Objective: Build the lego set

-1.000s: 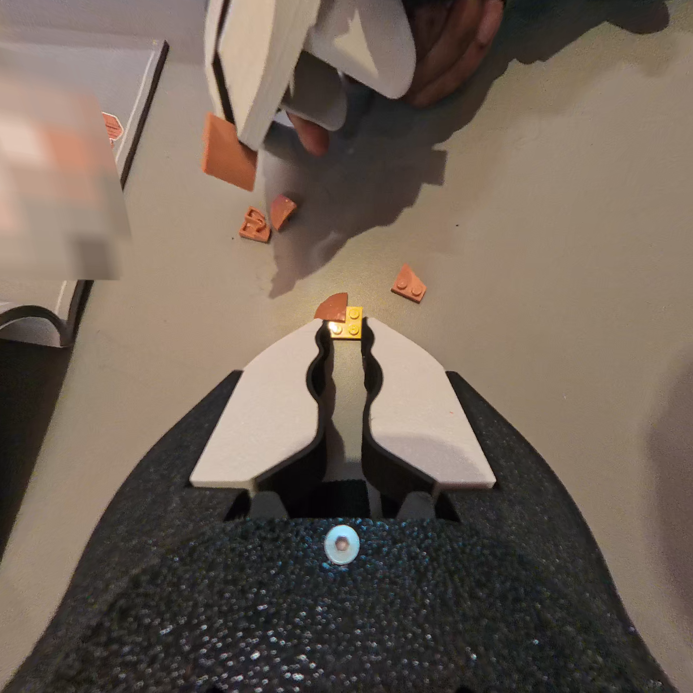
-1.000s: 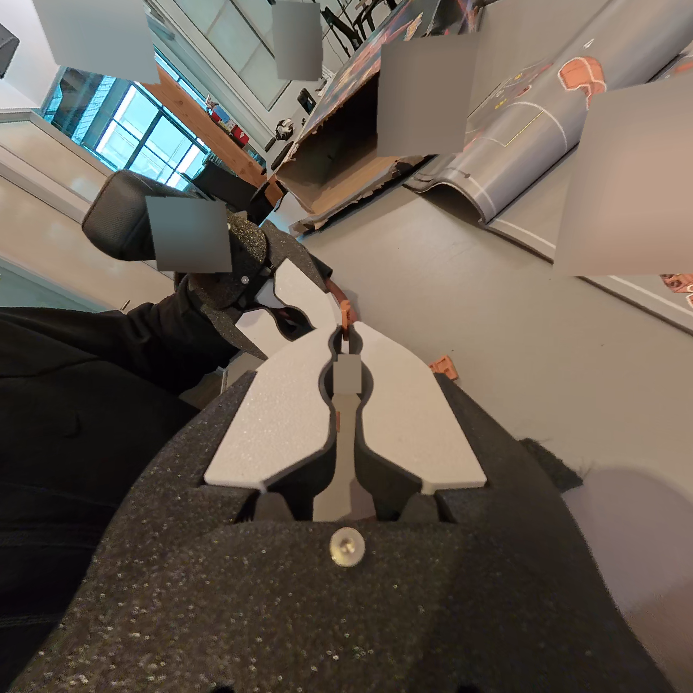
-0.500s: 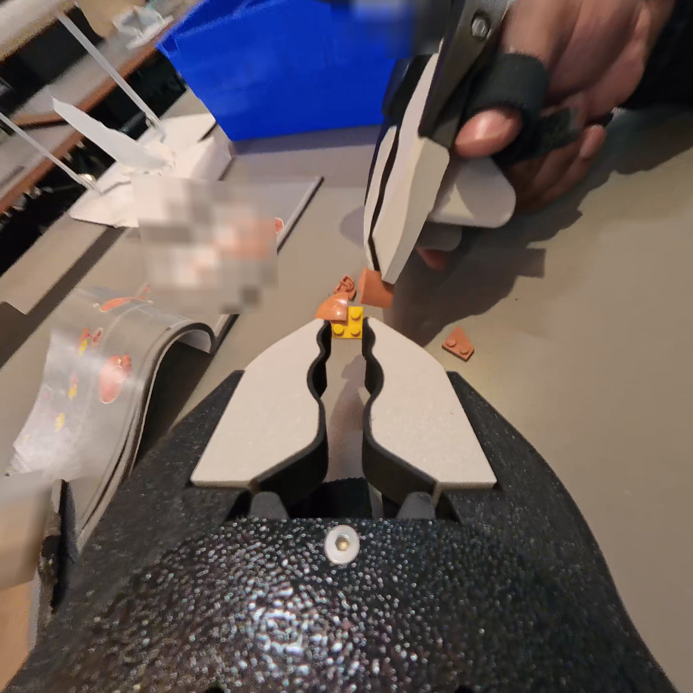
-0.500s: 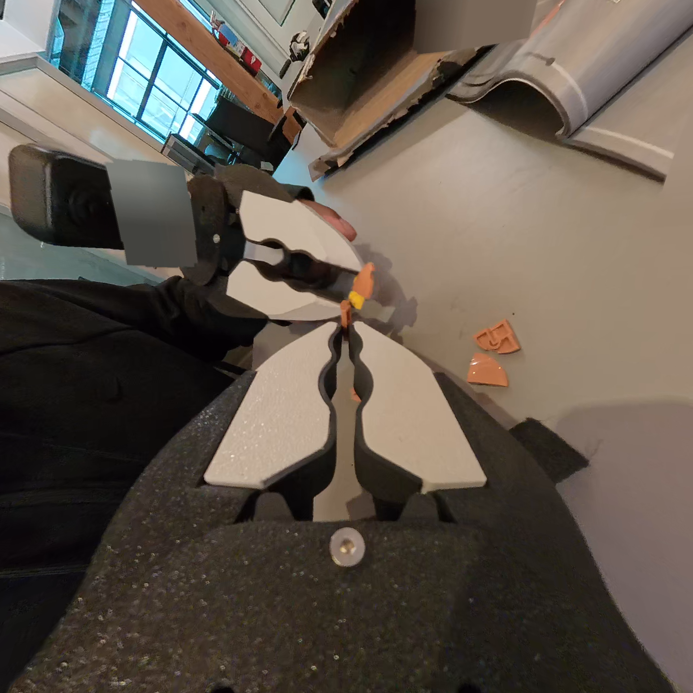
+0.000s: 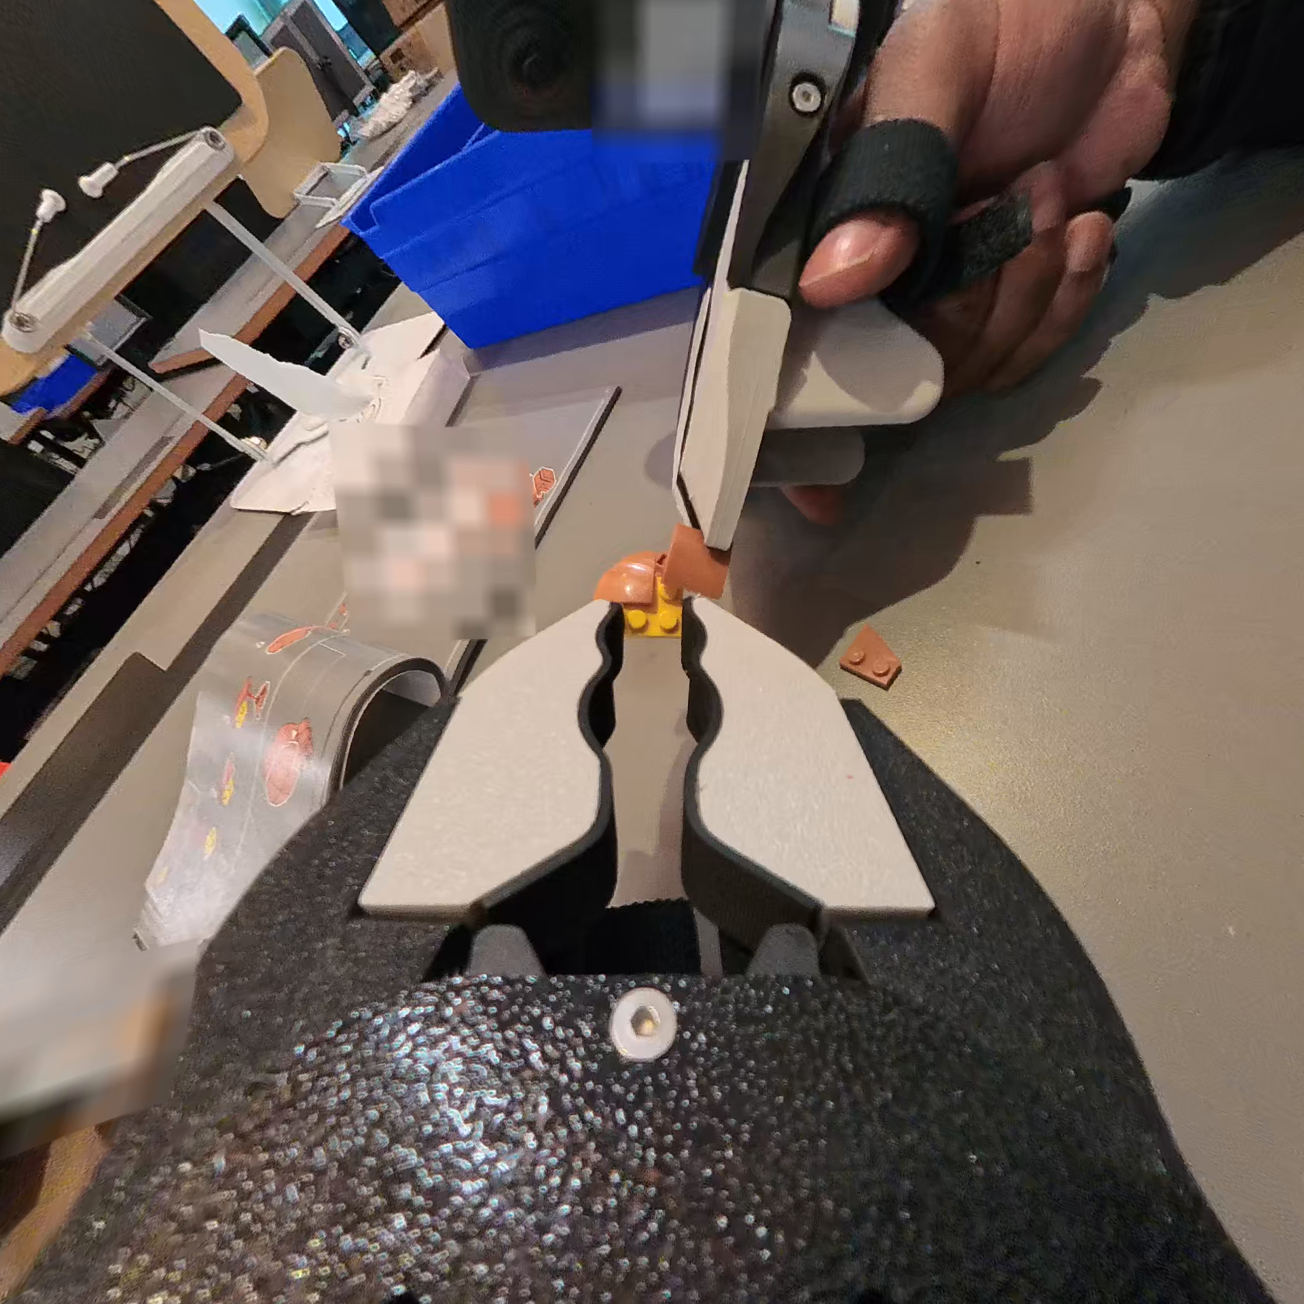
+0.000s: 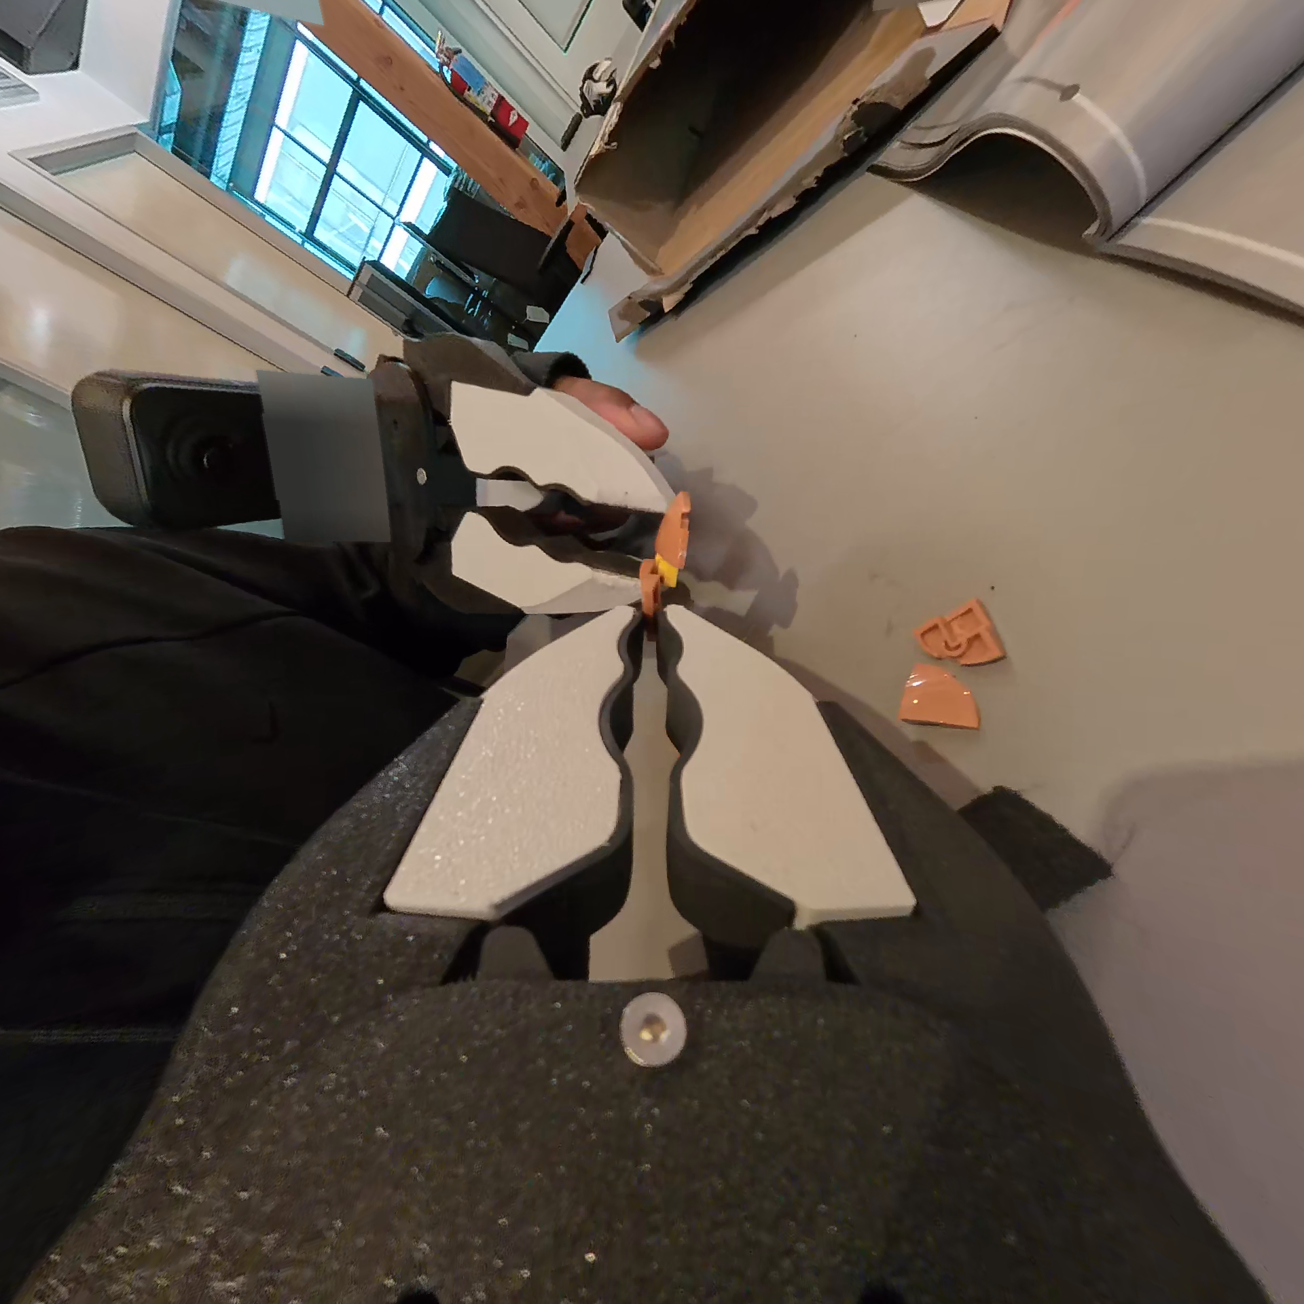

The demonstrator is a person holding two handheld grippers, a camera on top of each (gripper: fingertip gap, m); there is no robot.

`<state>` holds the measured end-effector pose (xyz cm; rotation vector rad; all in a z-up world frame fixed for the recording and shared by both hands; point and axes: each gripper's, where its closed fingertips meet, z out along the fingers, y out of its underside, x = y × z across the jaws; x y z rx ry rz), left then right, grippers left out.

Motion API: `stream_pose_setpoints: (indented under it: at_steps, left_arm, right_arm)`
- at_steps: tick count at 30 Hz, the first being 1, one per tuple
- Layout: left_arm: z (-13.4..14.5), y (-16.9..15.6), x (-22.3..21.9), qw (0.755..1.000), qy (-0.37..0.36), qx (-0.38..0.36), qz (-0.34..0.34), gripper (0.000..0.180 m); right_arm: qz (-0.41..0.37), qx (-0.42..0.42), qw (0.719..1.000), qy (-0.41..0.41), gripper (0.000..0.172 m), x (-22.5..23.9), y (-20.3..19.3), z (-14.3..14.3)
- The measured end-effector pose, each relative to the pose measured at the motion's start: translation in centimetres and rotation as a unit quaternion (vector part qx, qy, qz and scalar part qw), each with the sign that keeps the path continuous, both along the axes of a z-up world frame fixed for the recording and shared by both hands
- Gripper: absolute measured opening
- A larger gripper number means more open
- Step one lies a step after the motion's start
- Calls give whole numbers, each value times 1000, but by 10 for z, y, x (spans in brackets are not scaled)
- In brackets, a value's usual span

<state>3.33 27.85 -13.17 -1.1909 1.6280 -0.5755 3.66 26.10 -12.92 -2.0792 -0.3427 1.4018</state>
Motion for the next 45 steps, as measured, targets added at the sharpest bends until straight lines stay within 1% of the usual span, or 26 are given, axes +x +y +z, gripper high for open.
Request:
stream_pose_setpoints:
  at_steps: [8, 31, 34, 39, 45]
  left_arm:
    - [-1, -4, 1, 999, 0, 41, -12, 15]
    - [2, -4, 2, 998, -8, 59, -8, 15]
    - [2, -7, 3, 998, -9, 60, -14, 15]
    - [1, -10, 4, 997, -4, 72, -18, 15]
    - [3, -10, 4, 997, -13, 66, -24, 15]
  right_arm:
    - [-4, -5, 1000, -5, 3, 0, 0, -2]
    - [-20, -2, 1000, -19, 7, 1, 4, -5]
    - [-18, 1, 1000, -12, 10, -2, 3, -3]
    - [-15, 6, 1000, -15, 10, -5, 2, -2]
    - [-12, 14, 1000, -5, 8, -6, 1, 1]
